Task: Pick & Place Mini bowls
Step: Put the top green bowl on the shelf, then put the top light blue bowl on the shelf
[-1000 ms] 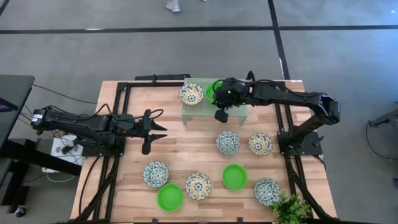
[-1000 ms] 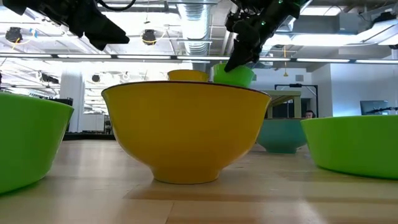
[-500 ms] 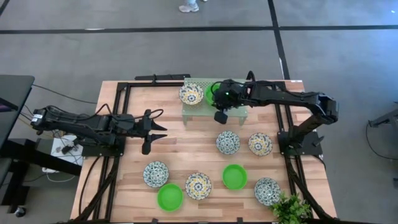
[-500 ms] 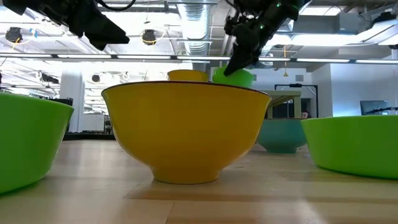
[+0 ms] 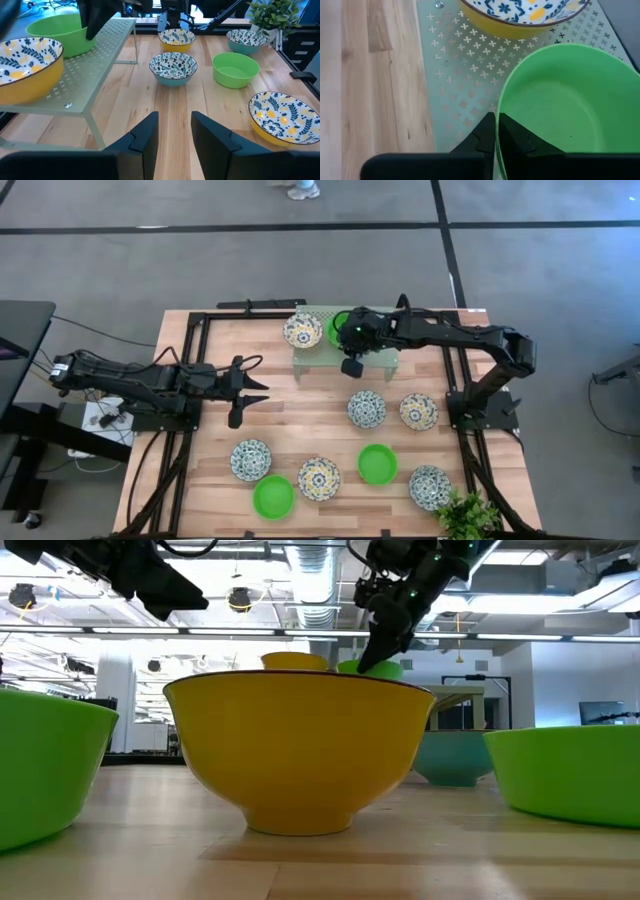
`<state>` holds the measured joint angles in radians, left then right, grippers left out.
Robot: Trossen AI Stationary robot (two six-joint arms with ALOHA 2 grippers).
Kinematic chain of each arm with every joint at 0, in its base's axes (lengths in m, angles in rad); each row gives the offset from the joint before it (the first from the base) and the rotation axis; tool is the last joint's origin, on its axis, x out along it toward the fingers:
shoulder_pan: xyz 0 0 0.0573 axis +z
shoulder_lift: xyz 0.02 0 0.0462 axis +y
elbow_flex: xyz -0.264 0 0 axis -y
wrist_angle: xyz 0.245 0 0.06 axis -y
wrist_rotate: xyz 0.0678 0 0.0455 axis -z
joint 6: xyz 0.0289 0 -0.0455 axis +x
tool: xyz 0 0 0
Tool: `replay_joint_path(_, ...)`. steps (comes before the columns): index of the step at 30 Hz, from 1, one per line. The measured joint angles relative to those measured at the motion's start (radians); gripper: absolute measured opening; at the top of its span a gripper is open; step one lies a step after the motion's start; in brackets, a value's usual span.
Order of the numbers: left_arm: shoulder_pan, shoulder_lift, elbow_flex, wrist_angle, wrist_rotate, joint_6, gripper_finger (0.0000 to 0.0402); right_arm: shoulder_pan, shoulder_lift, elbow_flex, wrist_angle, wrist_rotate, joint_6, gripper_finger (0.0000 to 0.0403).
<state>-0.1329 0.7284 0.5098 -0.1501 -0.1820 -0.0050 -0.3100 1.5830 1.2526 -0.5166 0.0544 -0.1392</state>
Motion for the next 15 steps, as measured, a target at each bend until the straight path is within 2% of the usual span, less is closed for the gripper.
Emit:
replay_joint_path(8,0.000,0.000,0.000,0.001,-0.002,0.000,0.0117,0.000,0.011,0.012,-0.044,-0.001,0.001,0.0071)
replay_joint_path(15,0.000,0.000,0.000,0.001,-0.005,0.000,0.0117,0.003,0.001,0.028,-0.038,0.052,-0.001,0.0117)
